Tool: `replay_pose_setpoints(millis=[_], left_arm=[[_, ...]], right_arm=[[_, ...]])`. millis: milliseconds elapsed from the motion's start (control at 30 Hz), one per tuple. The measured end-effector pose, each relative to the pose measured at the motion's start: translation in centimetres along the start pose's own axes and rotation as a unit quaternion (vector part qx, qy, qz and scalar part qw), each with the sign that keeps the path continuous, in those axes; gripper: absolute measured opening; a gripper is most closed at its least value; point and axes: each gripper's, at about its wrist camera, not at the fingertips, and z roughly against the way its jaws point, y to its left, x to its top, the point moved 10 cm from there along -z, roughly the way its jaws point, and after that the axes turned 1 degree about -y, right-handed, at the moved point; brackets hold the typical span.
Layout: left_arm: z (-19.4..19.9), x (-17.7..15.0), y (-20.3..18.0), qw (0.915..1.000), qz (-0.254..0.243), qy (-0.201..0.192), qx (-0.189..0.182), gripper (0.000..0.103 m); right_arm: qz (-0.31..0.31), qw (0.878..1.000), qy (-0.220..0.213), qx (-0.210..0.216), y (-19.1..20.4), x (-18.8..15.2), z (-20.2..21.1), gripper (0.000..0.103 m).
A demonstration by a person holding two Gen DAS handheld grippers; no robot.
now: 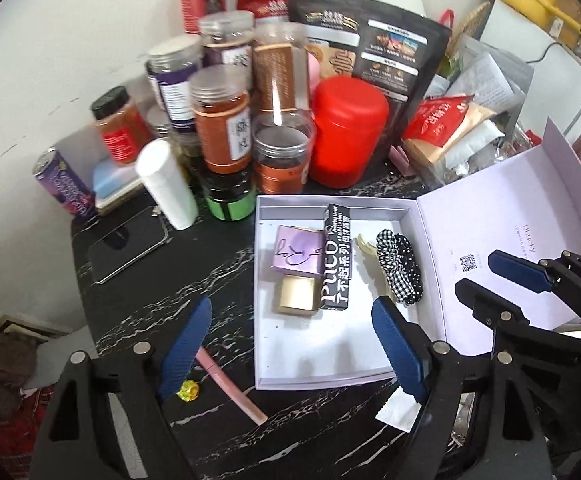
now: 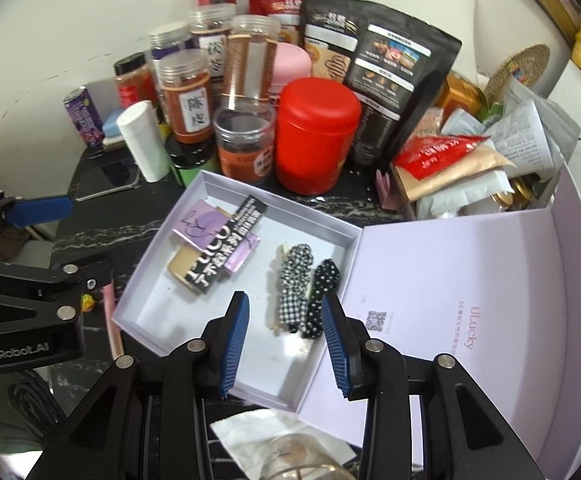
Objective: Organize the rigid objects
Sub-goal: 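Withdraw both grippers up and away from the lavender box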
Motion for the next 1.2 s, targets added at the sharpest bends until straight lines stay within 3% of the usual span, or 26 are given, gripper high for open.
replay_pose_setpoints(millis=[167,267,367,467,800,1200], left_arm=[[1.8,-0.7,1.2,0.9999,0.011,-0.011,0.003,0.084],[2.8,-1.1,1.9,0.9996,0.021,-0.020,0.005,0.103],[3.7,-1.5,2.7,0.9992,0.030,-0.025,0.009,0.103],[4.5,-2.0,3.5,0.9987,0.039,-0.029,0.011,0.103],[7.6,-4.4,6.6,0.9954,0.082,-0.041,0.025,0.103],[10.9,-7.3,10.8,0.9923,0.090,-0.061,0.059,0.103]], right_arm=[[0.009,1.000,-0.009,0.005,1.4,-0.1,1.3,0.039],[0.015,1.000,-0.013,0.010,2.2,-0.1,2.0,0.040],[0.019,1.000,-0.017,0.014,2.9,-0.3,2.7,0.042],[0.024,0.999,-0.022,0.019,3.7,-0.4,3.4,0.049],[0.044,0.998,-0.029,0.037,6.9,-1.4,5.2,0.049],[0.071,0.994,-0.030,0.077,11.8,-3.2,6.1,0.049]])
